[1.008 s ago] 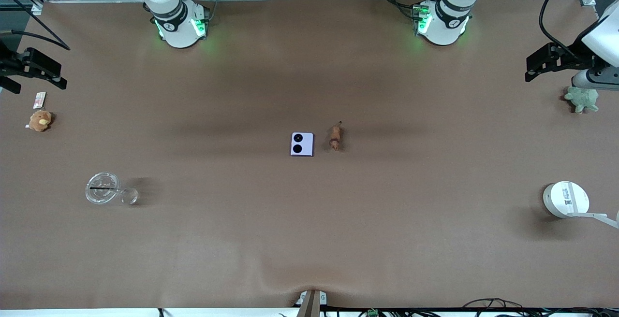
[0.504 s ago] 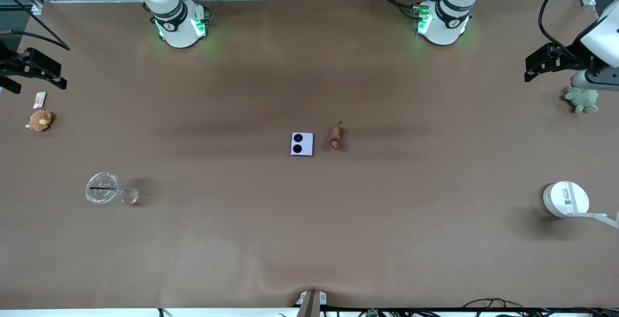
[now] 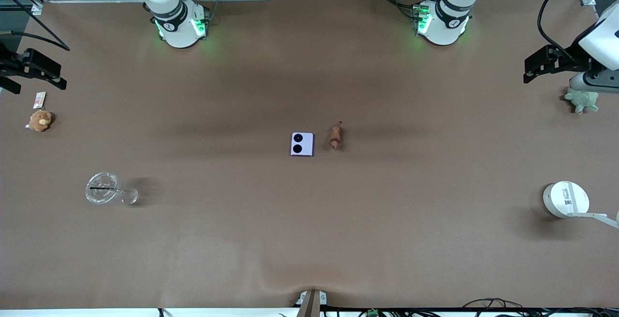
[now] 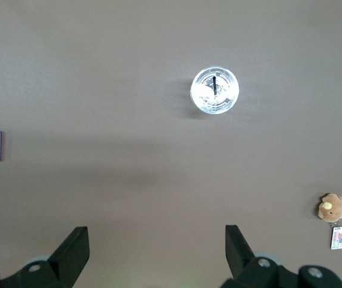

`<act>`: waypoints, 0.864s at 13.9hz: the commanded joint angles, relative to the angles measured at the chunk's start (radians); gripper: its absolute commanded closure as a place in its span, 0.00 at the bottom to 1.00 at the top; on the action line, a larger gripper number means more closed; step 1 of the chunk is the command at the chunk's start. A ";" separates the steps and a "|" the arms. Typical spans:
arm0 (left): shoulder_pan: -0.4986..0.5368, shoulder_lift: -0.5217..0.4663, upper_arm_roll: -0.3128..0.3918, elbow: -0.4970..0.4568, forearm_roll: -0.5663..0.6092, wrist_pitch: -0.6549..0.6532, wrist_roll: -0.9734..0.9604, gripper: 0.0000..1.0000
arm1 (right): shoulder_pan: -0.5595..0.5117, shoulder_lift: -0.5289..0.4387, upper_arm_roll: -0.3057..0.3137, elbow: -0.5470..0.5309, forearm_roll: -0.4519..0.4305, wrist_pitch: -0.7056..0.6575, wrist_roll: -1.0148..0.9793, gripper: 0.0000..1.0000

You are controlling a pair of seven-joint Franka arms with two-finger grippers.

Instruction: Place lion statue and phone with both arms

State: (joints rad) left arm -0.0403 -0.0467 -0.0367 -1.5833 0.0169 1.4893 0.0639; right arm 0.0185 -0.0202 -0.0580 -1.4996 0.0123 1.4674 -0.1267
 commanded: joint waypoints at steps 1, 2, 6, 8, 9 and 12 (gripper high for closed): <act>0.000 0.010 -0.003 0.017 0.015 -0.018 -0.001 0.00 | 0.000 0.011 -0.006 0.021 0.009 -0.015 -0.005 0.00; 0.000 0.010 -0.003 0.017 0.015 -0.018 -0.001 0.00 | -0.002 0.012 -0.006 0.021 0.009 -0.016 -0.010 0.00; 0.003 0.011 -0.003 0.017 0.015 -0.018 0.001 0.00 | 0.000 0.013 -0.006 0.021 0.008 -0.015 -0.011 0.00; 0.008 0.013 0.001 0.020 0.005 -0.018 0.001 0.00 | 0.003 0.013 -0.006 0.021 0.008 -0.015 -0.011 0.00; 0.008 0.013 0.003 0.020 0.002 -0.018 0.001 0.00 | 0.003 0.013 -0.006 0.021 0.008 -0.015 -0.011 0.00; 0.007 0.013 0.004 0.023 0.003 -0.017 0.001 0.00 | 0.003 0.013 -0.006 0.021 0.008 -0.016 -0.011 0.00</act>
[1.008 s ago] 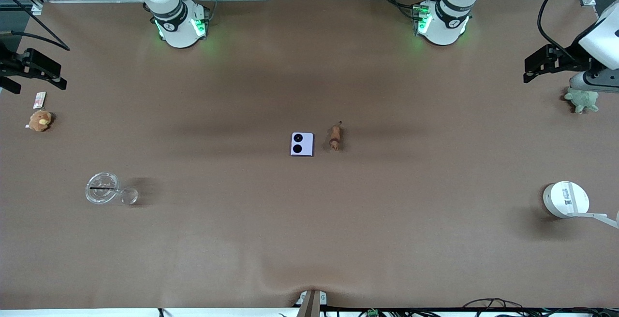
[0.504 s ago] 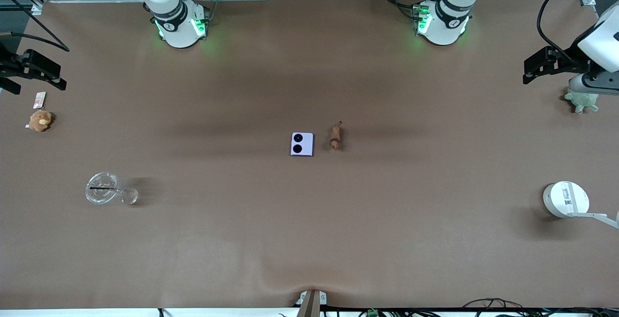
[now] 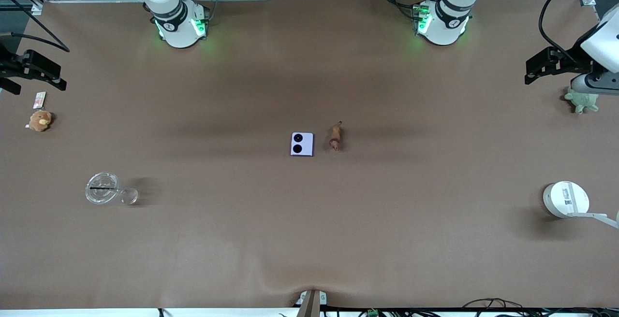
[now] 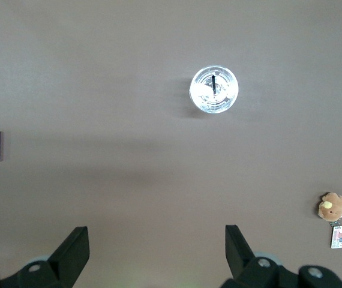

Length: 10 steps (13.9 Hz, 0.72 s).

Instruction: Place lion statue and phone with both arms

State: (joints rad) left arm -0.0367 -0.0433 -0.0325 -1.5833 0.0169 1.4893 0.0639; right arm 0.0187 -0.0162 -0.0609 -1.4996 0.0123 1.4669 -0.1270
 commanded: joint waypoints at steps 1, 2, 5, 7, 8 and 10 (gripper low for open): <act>0.001 0.020 -0.001 0.025 0.006 -0.012 0.001 0.00 | 0.001 0.008 -0.004 0.021 0.008 -0.014 -0.011 0.00; -0.003 0.043 -0.001 0.029 0.005 -0.009 0.001 0.00 | 0.000 0.008 -0.004 0.021 0.008 -0.014 -0.011 0.00; -0.018 0.120 -0.009 0.089 -0.049 -0.006 0.001 0.00 | 0.001 0.008 -0.004 0.021 0.008 -0.016 -0.011 0.00; -0.070 0.183 -0.026 0.141 -0.074 -0.006 -0.059 0.00 | 0.003 0.008 -0.004 0.021 0.008 -0.014 -0.011 0.00; -0.101 0.215 -0.030 0.160 -0.078 -0.004 -0.120 0.00 | 0.003 0.008 -0.004 0.021 0.008 -0.014 -0.011 0.00; -0.178 0.269 -0.033 0.192 -0.092 0.019 -0.228 0.00 | 0.001 0.008 -0.004 0.021 0.008 -0.016 -0.011 0.00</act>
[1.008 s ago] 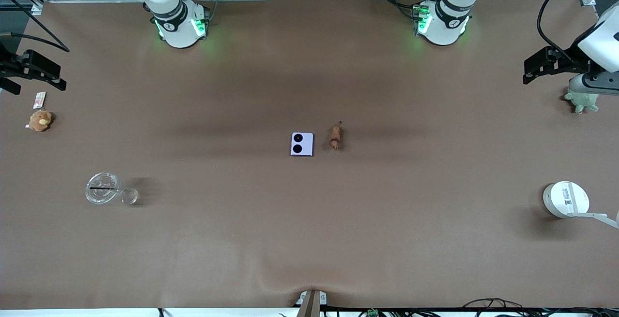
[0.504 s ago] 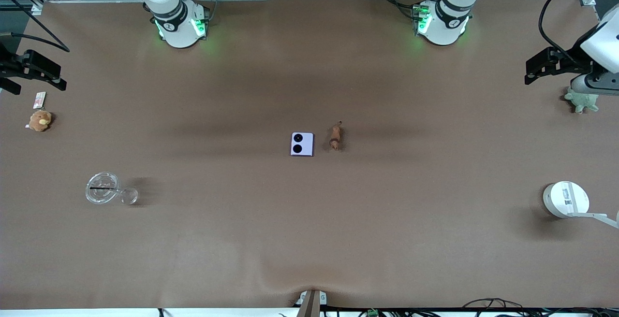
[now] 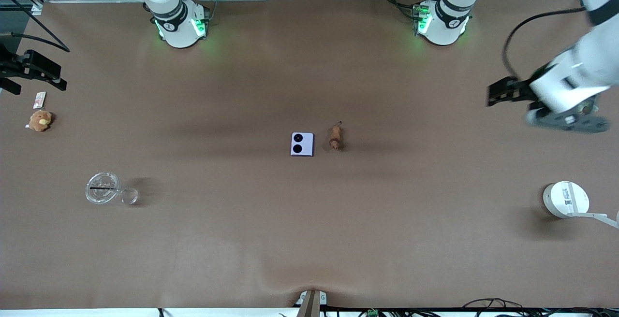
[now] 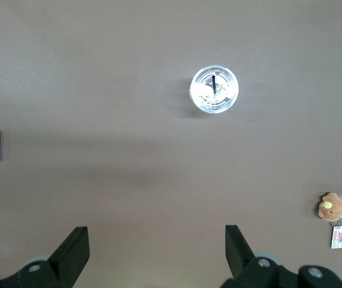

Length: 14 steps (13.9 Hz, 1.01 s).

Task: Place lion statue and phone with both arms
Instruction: 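Reach the left gripper down over the brown lion statue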

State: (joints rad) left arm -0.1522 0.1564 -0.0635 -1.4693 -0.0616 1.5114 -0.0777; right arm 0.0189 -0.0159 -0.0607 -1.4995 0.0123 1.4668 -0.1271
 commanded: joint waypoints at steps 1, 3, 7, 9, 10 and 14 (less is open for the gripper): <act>-0.104 0.089 -0.001 0.078 -0.012 0.018 -0.126 0.00 | 0.000 0.008 -0.005 0.021 0.008 -0.014 -0.011 0.00; -0.182 0.135 -0.001 0.079 -0.011 0.056 -0.236 0.00 | -0.001 0.008 -0.004 0.021 0.008 -0.014 -0.011 0.00; -0.318 0.218 -0.001 0.079 -0.011 0.151 -0.448 0.00 | -0.001 0.013 -0.004 0.021 0.008 -0.014 -0.011 0.00; -0.384 0.268 0.001 0.079 -0.007 0.197 -0.534 0.00 | -0.001 0.014 -0.004 0.021 0.008 -0.014 -0.011 0.00; -0.412 0.294 0.001 0.079 -0.007 0.223 -0.565 0.00 | -0.001 0.014 -0.004 0.021 0.009 -0.014 -0.011 0.00; -0.506 0.394 0.005 0.080 -0.001 0.338 -0.642 0.00 | -0.002 0.019 -0.004 0.021 0.008 -0.010 -0.013 0.00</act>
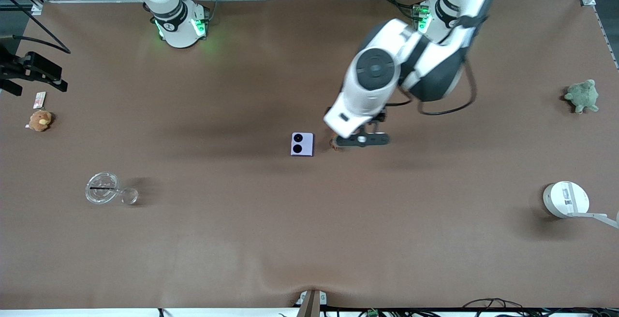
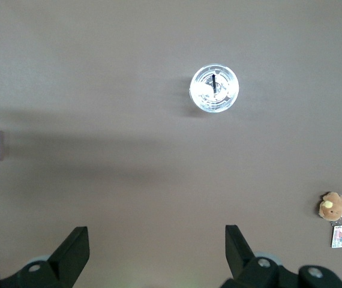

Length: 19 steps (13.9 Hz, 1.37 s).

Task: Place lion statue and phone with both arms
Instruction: 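Reach the left gripper down over the brown lion statue, then grasp the lion with the left gripper while the right gripper reaches out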

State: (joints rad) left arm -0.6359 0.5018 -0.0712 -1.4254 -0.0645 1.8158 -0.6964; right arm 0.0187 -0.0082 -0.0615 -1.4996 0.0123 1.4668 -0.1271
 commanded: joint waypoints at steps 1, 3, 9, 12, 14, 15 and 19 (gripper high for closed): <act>-0.034 0.069 0.011 0.034 0.003 0.052 -0.022 0.00 | 0.001 0.016 -0.004 0.021 0.008 -0.014 -0.014 0.00; -0.053 0.104 0.010 0.029 0.031 0.060 0.015 0.00 | 0.001 0.016 -0.003 0.021 0.008 -0.011 -0.014 0.00; -0.059 0.202 0.007 -0.007 0.041 0.232 0.034 0.00 | 0.000 0.017 -0.005 0.024 0.008 0.004 -0.014 0.00; -0.070 0.239 0.007 -0.035 0.043 0.257 0.063 0.00 | 0.000 0.019 -0.004 0.024 0.008 0.007 -0.013 0.00; -0.073 0.264 0.007 -0.037 0.043 0.257 0.067 0.00 | 0.000 0.019 -0.005 0.024 0.008 0.007 -0.013 0.00; -0.076 0.270 0.007 -0.041 0.043 0.257 0.074 0.00 | 0.000 0.019 -0.003 0.024 0.008 0.007 -0.011 0.00; -0.076 0.277 0.007 -0.055 0.043 0.257 0.077 0.00 | 0.007 0.028 -0.003 0.024 0.008 0.006 -0.013 0.00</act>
State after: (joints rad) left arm -0.7040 0.7894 -0.0712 -1.4679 -0.0418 2.0595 -0.6286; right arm 0.0195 0.0036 -0.0613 -1.4986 0.0124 1.4791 -0.1285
